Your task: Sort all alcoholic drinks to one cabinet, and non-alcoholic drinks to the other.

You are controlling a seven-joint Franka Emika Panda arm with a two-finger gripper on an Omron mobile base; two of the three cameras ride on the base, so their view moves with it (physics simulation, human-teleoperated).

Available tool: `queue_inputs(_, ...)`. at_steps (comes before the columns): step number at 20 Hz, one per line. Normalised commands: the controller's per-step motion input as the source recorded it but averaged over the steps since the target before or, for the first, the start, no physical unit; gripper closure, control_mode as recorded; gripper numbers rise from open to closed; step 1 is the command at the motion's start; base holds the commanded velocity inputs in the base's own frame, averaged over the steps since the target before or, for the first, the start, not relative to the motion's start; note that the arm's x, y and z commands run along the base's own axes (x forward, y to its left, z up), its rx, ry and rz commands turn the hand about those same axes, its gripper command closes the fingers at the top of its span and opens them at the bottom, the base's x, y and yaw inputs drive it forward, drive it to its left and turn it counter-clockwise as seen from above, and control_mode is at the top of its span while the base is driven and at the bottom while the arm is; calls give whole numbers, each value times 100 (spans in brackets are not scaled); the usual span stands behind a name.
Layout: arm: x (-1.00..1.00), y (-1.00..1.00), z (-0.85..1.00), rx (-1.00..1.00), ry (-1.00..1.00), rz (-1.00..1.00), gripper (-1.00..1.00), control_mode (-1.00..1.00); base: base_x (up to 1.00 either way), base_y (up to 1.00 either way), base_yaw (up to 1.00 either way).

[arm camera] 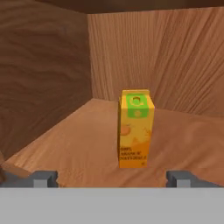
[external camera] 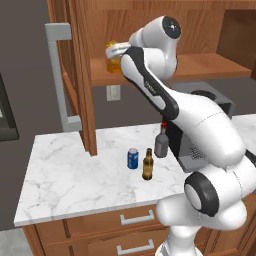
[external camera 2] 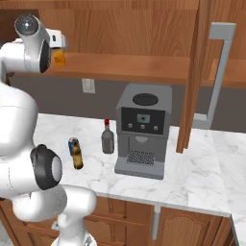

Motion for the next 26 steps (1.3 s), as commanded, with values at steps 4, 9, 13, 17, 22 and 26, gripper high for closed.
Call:
queue_inputs(4,-100,-41,0,0,-14,0,-100,-100,0,0,0)
queue_inputs(9,-100,-36,0,0,-2,0,-100,-100,0,0,0)
queue_inputs(13,-100,-19,-3,0,1,-1,-100,-100,0,0,0)
queue_inputs(17,-85,-1,-17,0,6,-4,-100,-100,0,0,0)
queue_inputs(22,-51,2,-29,-1,7,-11,-100,-100,0,0,0)
queue_inputs(26,-7,6,-29,-3,14,-19,-100,-100,0,0,0)
